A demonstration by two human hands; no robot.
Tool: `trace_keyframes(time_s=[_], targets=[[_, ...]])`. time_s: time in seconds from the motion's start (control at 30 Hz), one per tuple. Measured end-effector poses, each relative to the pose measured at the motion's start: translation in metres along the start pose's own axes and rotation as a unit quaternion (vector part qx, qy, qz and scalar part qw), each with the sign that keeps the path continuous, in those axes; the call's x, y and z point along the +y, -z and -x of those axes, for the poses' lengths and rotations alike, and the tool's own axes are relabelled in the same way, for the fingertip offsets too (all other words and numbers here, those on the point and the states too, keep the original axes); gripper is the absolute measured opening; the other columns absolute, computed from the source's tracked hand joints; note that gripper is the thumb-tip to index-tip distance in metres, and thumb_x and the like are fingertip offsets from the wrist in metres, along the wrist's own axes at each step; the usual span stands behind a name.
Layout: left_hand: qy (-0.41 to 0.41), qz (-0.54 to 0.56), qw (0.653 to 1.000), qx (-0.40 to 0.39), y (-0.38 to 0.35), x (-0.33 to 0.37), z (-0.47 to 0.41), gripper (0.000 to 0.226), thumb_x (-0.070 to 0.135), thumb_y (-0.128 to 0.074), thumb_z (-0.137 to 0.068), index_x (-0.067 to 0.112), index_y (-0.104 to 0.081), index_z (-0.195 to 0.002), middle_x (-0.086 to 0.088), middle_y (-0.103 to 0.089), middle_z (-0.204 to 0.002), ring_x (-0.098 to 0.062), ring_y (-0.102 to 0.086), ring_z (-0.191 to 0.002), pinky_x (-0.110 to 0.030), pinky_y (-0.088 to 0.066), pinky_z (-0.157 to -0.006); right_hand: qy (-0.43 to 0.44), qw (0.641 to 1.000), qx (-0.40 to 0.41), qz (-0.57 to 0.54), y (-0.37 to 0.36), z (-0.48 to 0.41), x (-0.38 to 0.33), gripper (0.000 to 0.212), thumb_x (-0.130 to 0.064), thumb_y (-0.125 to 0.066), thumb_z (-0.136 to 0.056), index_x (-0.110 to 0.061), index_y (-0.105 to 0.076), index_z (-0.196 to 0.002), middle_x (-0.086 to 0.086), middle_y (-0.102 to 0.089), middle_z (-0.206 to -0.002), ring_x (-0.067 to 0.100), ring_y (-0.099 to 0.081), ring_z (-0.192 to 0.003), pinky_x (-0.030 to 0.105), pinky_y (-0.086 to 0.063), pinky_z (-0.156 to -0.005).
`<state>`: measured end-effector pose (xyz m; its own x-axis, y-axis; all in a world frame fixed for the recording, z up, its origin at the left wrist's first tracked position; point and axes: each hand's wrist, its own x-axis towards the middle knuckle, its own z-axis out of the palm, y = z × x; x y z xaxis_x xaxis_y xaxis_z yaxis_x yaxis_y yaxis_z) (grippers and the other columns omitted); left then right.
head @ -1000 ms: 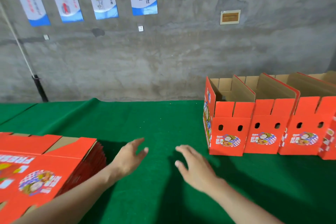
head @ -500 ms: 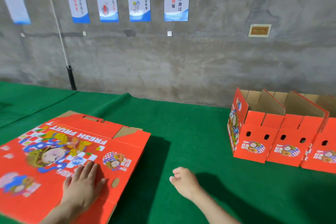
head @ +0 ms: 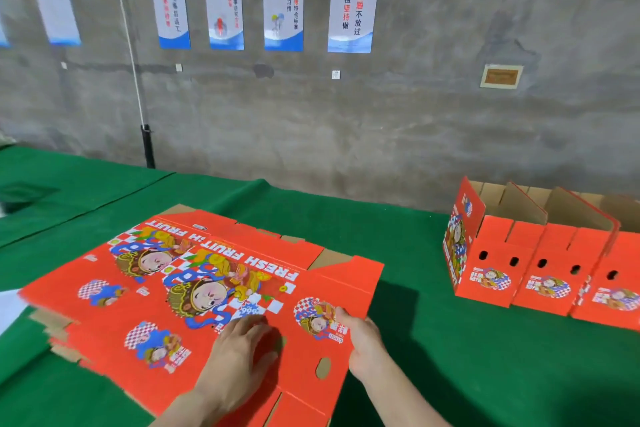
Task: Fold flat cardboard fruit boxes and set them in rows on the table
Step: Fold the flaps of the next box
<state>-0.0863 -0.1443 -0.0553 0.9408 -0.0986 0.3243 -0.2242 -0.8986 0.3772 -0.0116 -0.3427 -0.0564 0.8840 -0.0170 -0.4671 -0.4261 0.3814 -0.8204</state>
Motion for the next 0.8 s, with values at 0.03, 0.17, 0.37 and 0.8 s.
trace_keyframes(time_s=[0.03, 0.17, 0.37, 0.8], targets=[[-0.015, 0.01, 1.0, 0.005, 0.003, 0.005, -0.002, 0.043, 0.038, -0.055, -0.087, 0.023, -0.056, -0.128, 0.007, -0.043, -0.139, -0.011, -0.039, -0.129, -0.019, -0.026, -0.106, 0.025, 1.0, 0.009, -0.015, 0.003, 0.006, -0.008, 0.021, -0.004, -0.068, -0.085, -0.005, -0.06, -0.105, 0.026, -0.065, -0.097, 0.031, -0.062, -0.075, 0.046, -0.051, -0.072], [-0.041, 0.058, 0.997, 0.039, 0.016, 0.031, -0.009, 0.044, 0.024, -0.064, -0.085, 0.015, -0.057, -0.127, -0.002, -0.043, -0.14, -0.019, -0.044, -0.127, -0.021, -0.03, -0.105, 0.109, 0.992, 0.022, -0.051, 0.038, 0.036, -0.048, 0.019, -0.004, -0.067, -0.085, -0.007, -0.062, -0.103, 0.021, -0.067, -0.094, 0.032, -0.062, -0.081, 0.047, -0.05, -0.078], [0.078, 0.144, 0.977, 0.134, 0.046, 0.05, -0.047, 0.057, 0.019, -0.074, -0.079, -0.004, -0.053, -0.127, -0.027, -0.042, -0.136, -0.038, -0.038, -0.128, -0.038, -0.029, -0.106, 0.225, 0.972, 0.064, -0.037, 0.126, 0.092, -0.103, 0.011, -0.004, -0.067, -0.081, -0.013, -0.065, -0.086, 0.006, -0.072, -0.07, 0.022, -0.068, -0.058, 0.032, -0.05, -0.058], [0.094, 0.648, 0.755, -0.036, 0.053, 0.101, -0.1, 0.003, 0.006, -0.059, -0.086, 0.005, -0.06, -0.089, -0.013, -0.072, -0.072, -0.021, -0.068, -0.055, -0.034, -0.057, -0.052, 0.354, 0.882, 0.224, 0.214, 0.241, 0.164, -0.123, 0.05, 0.003, -0.073, -0.077, -0.008, -0.054, -0.123, 0.011, -0.059, -0.127, 0.024, -0.057, -0.115, 0.036, -0.044, -0.097]])
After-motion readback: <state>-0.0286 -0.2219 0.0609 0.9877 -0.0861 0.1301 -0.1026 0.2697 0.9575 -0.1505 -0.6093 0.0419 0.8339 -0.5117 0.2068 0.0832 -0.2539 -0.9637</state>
